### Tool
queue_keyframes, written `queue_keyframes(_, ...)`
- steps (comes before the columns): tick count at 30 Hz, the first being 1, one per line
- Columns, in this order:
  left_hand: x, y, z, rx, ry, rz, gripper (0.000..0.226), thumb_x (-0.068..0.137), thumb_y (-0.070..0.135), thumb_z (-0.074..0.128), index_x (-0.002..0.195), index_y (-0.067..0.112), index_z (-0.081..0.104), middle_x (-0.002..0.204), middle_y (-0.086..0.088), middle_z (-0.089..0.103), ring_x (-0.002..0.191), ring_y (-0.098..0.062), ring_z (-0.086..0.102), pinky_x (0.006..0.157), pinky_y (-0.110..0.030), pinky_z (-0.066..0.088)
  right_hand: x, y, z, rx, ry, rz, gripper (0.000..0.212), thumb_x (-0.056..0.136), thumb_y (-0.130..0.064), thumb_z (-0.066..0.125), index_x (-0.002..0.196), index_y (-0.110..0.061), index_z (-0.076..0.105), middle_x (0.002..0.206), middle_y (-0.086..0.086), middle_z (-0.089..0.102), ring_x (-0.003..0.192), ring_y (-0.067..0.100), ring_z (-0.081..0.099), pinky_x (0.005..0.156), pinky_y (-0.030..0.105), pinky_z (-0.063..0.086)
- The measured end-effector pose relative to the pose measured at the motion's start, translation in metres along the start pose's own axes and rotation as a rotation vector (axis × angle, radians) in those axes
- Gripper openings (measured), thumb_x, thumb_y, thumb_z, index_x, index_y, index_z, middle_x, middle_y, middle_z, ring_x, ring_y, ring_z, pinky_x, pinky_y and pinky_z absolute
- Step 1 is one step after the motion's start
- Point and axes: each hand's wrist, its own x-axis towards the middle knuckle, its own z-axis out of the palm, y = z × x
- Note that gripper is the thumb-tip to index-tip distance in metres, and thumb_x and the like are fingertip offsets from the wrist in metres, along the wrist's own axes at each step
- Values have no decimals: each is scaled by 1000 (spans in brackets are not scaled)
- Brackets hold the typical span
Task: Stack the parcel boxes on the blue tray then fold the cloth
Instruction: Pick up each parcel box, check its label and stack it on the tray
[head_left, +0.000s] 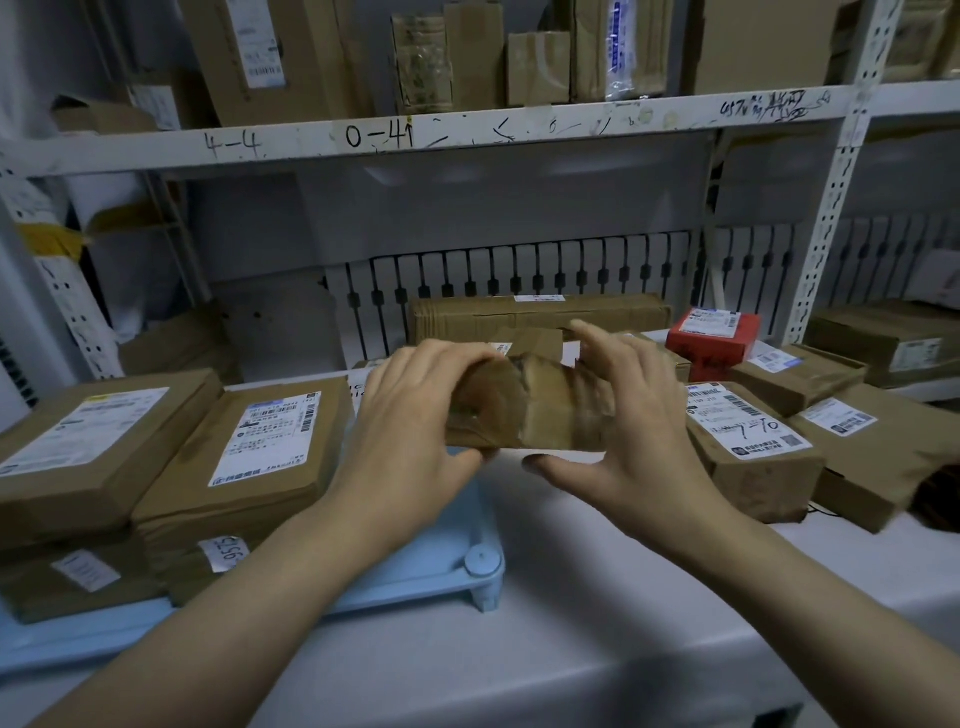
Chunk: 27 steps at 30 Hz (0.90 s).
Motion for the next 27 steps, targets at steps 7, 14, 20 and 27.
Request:
queue_keyframes(7,-9,-21,-1,-315,-53,-242,66,69,12,84,120,30,46,118,12,58,111,-6,54,93,-20,43,-6,29,0,93,-48,197,108,52,-56,71,148,-32,27,130,-18,31,130,14,36,108,52,34)
queue_keyframes(14,-11,-32,0,-462,-75,-296,63,74,5,80,118,33,43,115,19,58,114,0,54,95,-19,41,-7,36,-1,361,-100,301,75,59,-37,82,125,-41,46,121,-15,58,111,14,60,95,48,52)
queue_keyframes(20,-12,-30,1,-264,-6,-304,94,68,17,86,140,38,29,139,9,40,125,-6,42,101,-24,38,-4,24,-7,428,-82,245,66,68,-7,83,113,-41,48,111,-15,62,104,9,61,93,41,53)
queue_keyframes(27,-3,-4,1,130,6,-17,94,62,32,82,144,30,38,143,4,39,130,-23,35,111,-46,31,0,8,-2,257,75,52,67,58,-26,78,117,-35,48,113,-25,44,107,18,48,86,27,47)
